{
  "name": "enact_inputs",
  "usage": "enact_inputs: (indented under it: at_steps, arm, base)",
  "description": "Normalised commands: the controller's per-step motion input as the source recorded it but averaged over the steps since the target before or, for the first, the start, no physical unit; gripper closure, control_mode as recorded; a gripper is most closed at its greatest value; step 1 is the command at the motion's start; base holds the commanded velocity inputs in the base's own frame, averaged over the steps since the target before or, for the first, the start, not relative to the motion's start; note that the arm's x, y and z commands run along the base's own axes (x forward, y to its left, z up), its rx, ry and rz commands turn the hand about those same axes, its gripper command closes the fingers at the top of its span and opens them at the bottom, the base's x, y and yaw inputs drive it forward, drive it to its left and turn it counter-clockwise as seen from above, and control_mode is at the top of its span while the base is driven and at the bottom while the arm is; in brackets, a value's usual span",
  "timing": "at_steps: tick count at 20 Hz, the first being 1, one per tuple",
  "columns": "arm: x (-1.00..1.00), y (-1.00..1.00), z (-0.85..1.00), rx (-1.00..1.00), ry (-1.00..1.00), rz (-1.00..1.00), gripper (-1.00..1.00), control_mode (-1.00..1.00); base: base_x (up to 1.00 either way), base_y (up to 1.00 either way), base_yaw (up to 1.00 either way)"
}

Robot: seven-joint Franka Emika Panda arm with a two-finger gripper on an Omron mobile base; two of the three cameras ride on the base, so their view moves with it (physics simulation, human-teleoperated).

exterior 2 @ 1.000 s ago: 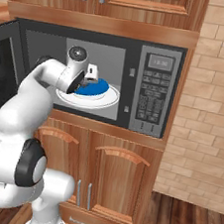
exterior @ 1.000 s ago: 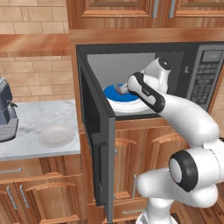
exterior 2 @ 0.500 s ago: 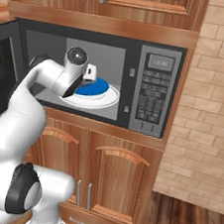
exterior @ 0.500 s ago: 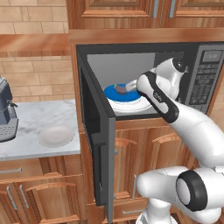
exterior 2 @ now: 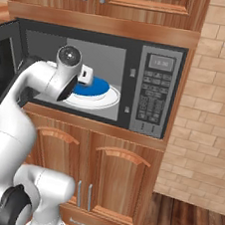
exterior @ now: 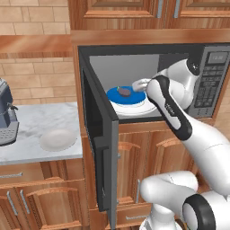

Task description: Pick the eggplant from the counter and place it in the microwave. Then turn on the microwave.

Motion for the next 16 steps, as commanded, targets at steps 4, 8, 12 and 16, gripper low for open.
enact_inputs:
  at_steps: [4,8,12,16]
  arm:
    - [-0.39,0.0,0.22,0.12,0.14,-0.18,-1.0,-1.0]
    - [-0.35,0.0,0.17,0.12,0.17,-0.19,-1.0,-1.0]
    - [-0.46,0.0,0.16,0.18,0.06,-0.24,-1.0,-1.0]
    - [-0.61,0.0,0.13,0.25,-0.02,-0.23,-1.0,-1.0]
  base:
    - [0.0,0.0,0.0]
    - [0.0,0.0,0.0]
    - [0.0,0.0,0.0]
    - [0.0,0.0,0.0]
